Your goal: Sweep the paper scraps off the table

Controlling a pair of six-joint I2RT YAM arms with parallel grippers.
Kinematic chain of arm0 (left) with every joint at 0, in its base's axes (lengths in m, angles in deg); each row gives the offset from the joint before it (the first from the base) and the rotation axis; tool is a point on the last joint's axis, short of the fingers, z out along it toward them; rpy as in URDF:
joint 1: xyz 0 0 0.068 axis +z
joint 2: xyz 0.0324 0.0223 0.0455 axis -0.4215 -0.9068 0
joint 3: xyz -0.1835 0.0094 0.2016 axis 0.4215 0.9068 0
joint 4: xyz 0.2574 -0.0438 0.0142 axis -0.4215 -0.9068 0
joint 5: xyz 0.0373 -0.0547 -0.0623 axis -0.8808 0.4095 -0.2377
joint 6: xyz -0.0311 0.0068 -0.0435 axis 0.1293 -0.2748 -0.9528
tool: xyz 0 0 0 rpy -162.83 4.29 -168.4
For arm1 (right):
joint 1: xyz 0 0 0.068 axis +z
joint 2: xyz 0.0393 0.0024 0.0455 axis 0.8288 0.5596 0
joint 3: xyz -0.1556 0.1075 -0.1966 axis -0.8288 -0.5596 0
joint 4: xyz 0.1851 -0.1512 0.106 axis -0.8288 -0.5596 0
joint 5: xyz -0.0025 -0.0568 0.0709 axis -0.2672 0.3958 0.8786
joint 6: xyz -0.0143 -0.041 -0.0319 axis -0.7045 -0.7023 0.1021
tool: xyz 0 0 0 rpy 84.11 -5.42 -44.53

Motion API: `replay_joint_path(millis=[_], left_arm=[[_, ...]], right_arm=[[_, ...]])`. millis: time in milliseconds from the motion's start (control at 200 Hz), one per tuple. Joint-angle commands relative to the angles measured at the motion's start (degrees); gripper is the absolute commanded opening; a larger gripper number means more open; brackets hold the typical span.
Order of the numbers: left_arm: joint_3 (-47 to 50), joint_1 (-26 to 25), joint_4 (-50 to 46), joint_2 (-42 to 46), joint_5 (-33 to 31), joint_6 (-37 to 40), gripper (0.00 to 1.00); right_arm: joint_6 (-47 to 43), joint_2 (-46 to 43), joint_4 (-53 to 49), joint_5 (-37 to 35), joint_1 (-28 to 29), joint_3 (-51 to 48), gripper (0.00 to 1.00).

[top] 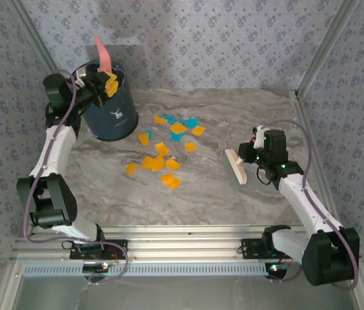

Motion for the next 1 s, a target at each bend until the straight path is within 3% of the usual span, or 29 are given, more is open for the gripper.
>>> replay_joint_path(millis=[0, 155, 360, 525, 810, 994], left_arm=[[-6.6, -0.6, -19.7, 3.2, 0.9, 21.0, 0.00], [-14.6, -2.0, -40.5, 3.3, -1.9, 41.3, 0.00], [-19.3, -4.9, -57.0, 3.0, -5.8, 60.6, 0.00], [-18.9, -9.1, -64.9, 4.6, -15.8, 74.1, 0.00], [-13.4, -14.9, -68.3, 6.0, -24.2, 85.8, 0.00], [-8.9, -18.6, -65.9, 8.3, -32.4, 88.0, 0.00]], right_arm=[[1.0, -0.4, 2.0, 1.1, 0.5, 1.8, 0.00], [1.6, -0.3, 2.8, 1.7, 0.8, 1.9, 0.00], [2.2, 0.4, 3.7, 2.8, 1.9, 2.3, 0.00], [2.2, 1.1, 4.0, 3.3, 3.6, 3.1, 0.00], [5.9, 3.2, 8.1, 6.2, 6.1, 3.7, 0.00], [11.0, 6.9, 13.8, 10.2, 10.0, 4.5, 0.00]])
